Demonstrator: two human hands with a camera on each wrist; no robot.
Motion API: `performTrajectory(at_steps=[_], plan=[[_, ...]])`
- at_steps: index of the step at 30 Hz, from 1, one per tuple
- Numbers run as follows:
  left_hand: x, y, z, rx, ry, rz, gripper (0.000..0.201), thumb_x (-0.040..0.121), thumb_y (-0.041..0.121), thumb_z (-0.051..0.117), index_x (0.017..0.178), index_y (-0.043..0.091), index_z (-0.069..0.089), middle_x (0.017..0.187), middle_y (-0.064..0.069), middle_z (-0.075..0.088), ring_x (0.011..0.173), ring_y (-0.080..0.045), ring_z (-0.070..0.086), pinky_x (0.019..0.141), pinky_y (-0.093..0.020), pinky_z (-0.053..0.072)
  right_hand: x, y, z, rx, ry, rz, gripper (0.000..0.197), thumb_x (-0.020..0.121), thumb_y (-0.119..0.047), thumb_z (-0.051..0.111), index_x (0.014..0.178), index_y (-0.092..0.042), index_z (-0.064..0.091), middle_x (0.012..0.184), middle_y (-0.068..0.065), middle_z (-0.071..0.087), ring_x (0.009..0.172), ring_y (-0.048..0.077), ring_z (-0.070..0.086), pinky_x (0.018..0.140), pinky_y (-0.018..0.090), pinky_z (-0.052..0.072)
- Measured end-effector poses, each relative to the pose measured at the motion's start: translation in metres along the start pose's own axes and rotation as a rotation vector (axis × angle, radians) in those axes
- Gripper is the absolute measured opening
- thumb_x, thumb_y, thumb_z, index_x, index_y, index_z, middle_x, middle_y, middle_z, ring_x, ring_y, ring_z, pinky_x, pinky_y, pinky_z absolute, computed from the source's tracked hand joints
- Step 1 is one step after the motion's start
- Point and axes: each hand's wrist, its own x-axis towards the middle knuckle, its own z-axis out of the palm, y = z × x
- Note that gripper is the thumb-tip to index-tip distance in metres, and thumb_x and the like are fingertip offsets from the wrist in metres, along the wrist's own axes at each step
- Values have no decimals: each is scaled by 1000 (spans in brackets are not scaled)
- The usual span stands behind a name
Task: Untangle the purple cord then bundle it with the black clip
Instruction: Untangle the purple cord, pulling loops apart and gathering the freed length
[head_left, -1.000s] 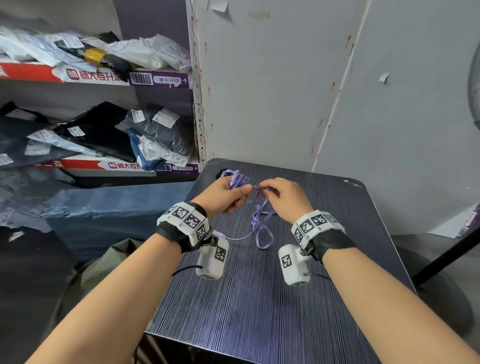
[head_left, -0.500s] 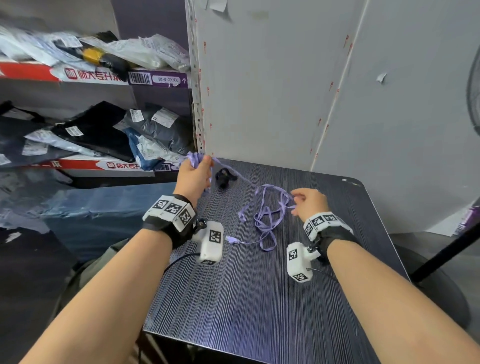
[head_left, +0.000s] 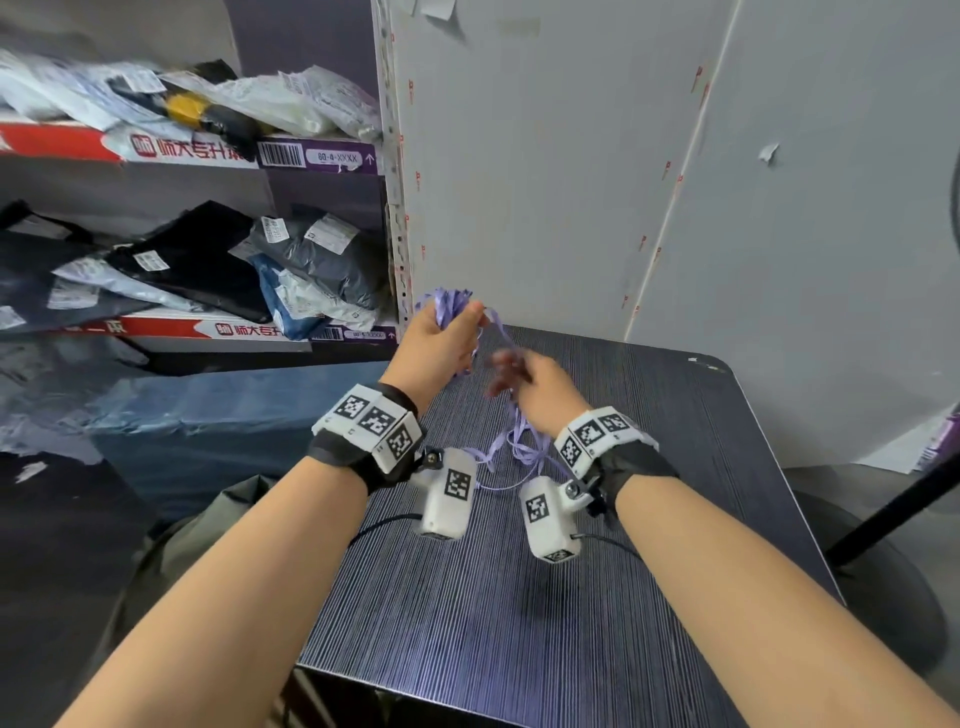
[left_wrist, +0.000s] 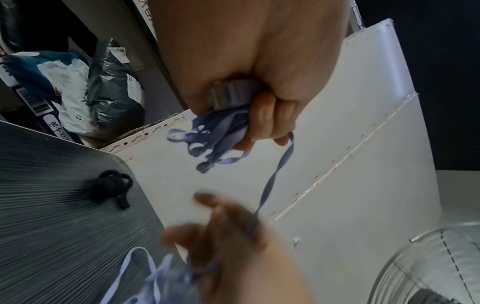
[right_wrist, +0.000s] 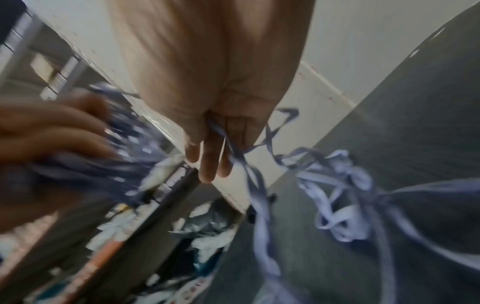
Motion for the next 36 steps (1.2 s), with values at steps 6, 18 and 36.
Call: performTrajectory(at_steps=[6,18,36], plan=[[10,15,-33,-54,218,-13,20,98,28,47,87,16,57,59,11,50,49,-2,46,50,-16,43,-19,52,-28,-470,-43,187,27,99,-30,41,102,-13,62,89,8,65,79,26,63,70,34,50],[9,-5,-8,-63,141,-44,29,100,21,42,73,15,51,42,14,32,36,-1,27,38,-13,25,-10,-1,-21,-419,27,-149,55,88,-22,58,139,-20,37,137,1,45,128,17,38,107,35,32],[12,7,-21,-172,188,28,20,101,21,40,91,6,49,39,13,32,35,1,28,39,-12,30,-25,54,-40,-735,-131,183,31,96,-26,47,125,-15,52,124,8,57,110,24,56,89,31,43]])
